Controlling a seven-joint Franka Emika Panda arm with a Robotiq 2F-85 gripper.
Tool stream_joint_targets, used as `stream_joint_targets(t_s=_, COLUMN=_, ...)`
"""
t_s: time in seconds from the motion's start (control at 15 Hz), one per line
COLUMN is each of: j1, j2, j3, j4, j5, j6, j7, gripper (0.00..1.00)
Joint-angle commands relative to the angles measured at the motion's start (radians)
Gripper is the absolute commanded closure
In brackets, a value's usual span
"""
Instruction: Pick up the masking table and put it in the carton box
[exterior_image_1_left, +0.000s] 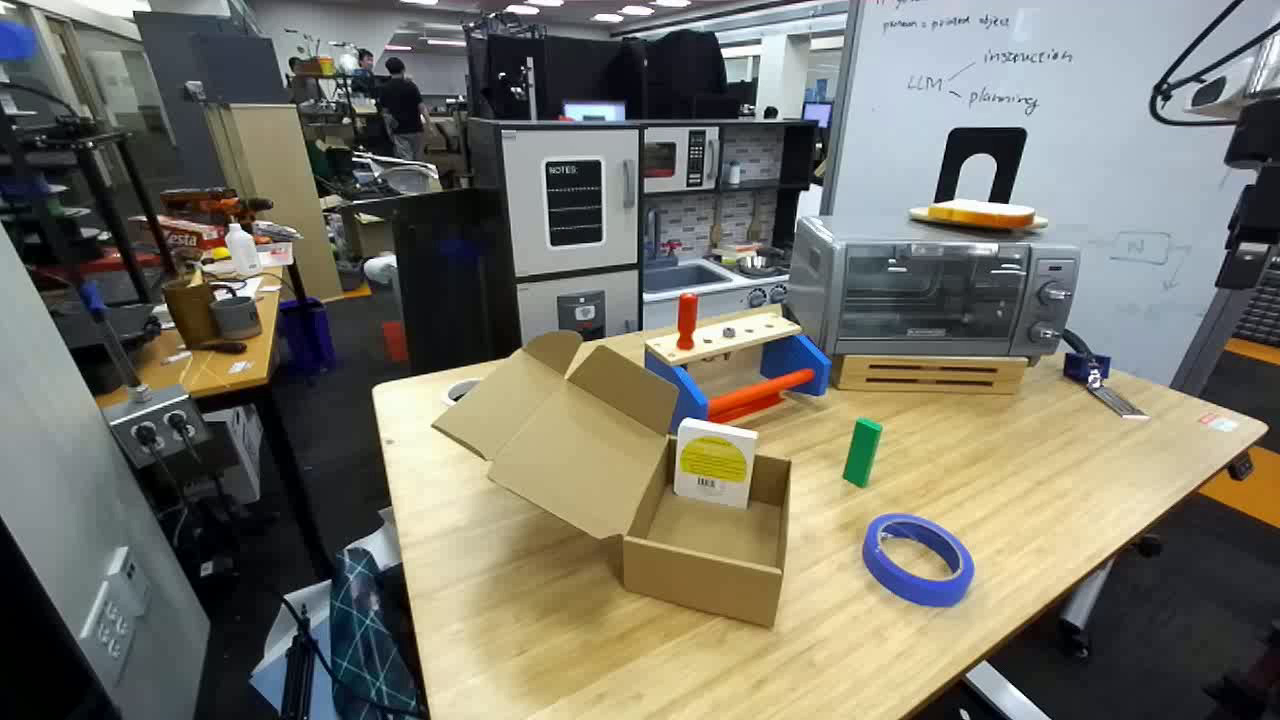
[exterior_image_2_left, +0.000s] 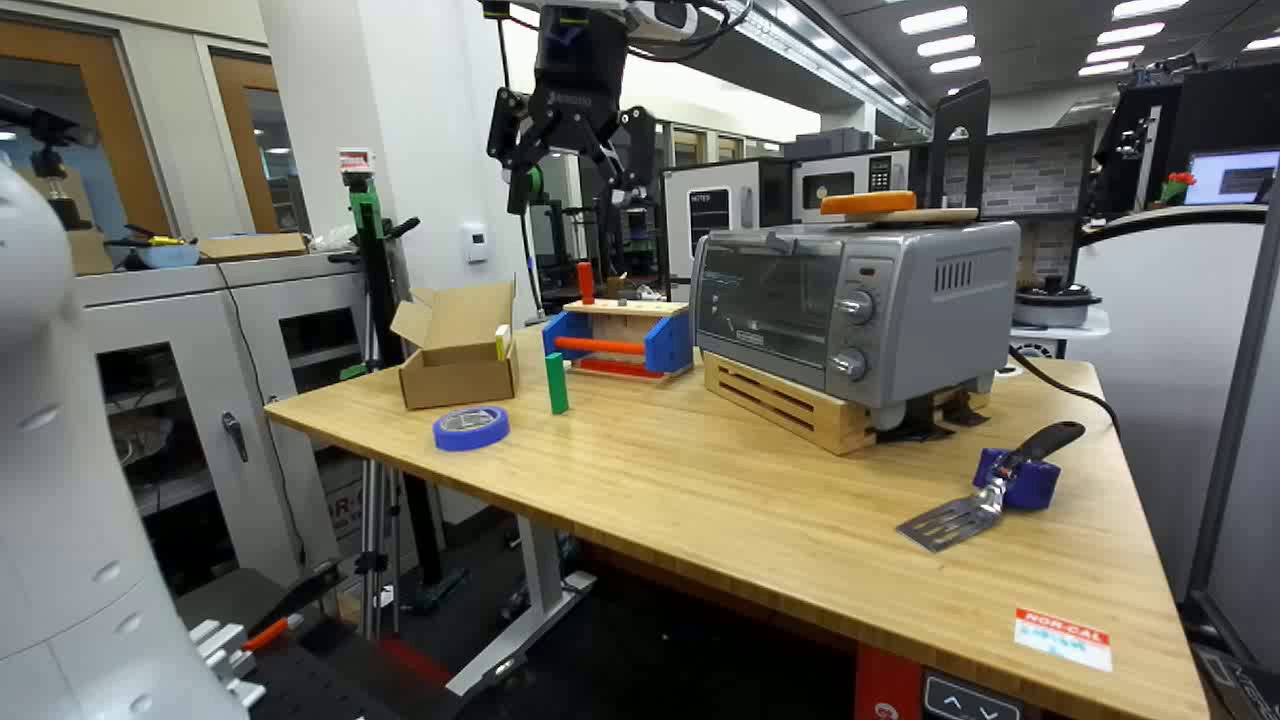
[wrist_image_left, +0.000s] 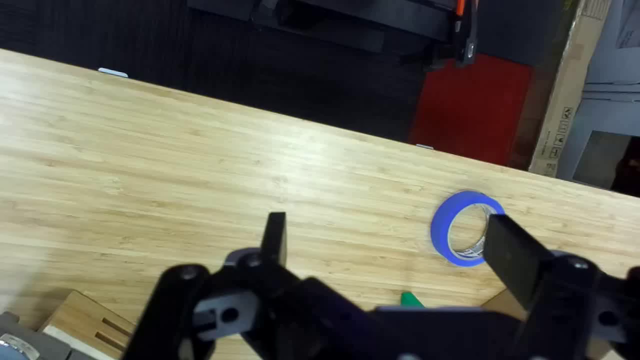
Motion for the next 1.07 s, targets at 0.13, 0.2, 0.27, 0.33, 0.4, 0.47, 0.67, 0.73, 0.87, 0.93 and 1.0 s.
stream_joint_targets(t_s=0.13, j1=-0.032, j2=0.005, j3=0.028, j4=0.001, j5=0.012, j6=-0.002, j7=-0.011, gripper=0.0)
stream_joint_targets(t_s=0.2, j1=-0.032, j2=0.005, j3=0.028, j4=0.001, j5=0.012, j6=-0.002, j7=-0.011, gripper=0.0)
stream_joint_targets(t_s=0.27, j1=-0.032, j2=0.005, j3=0.028, j4=0.001, j5=0.012, j6=-0.002, j7=-0.011, gripper=0.0)
stream_joint_targets(t_s=0.33, j1=-0.032, j2=0.005, j3=0.028, j4=0.001, j5=0.012, j6=-0.002, j7=-0.011, gripper=0.0)
stream_joint_targets(t_s=0.4, j1=-0.032, j2=0.005, j3=0.028, j4=0.001, j5=0.012, j6=-0.002, j7=-0.011, gripper=0.0)
stream_joint_targets(t_s=0.47, j1=-0.032, j2=0.005, j3=0.028, j4=0.001, j5=0.012, j6=-0.002, j7=-0.011, gripper=0.0)
stream_joint_targets(t_s=0.67, j1=-0.032, j2=0.005, j3=0.028, j4=0.001, j5=0.012, j6=-0.002, j7=-0.011, gripper=0.0)
stream_joint_targets(t_s=0.73, j1=-0.032, j2=0.005, j3=0.028, j4=0.001, j5=0.012, j6=-0.002, j7=-0.011, gripper=0.0)
stream_joint_targets(t_s=0.87, j1=-0.048, j2=0.033, j3=0.046, j4=0.02, j5=-0.043, j6=-0.007, j7=0.033, gripper=0.0)
stream_joint_targets(t_s=0.93, j1=-0.051, j2=0.043, j3=0.048, j4=0.027, j5=-0.053, j6=-0.014, j7=0.038, gripper=0.0)
stream_joint_targets(t_s=1.0, j1=-0.054, j2=0.049, j3=0.051, j4=0.03, j5=-0.064, j6=-0.016, j7=0.043, gripper=0.0)
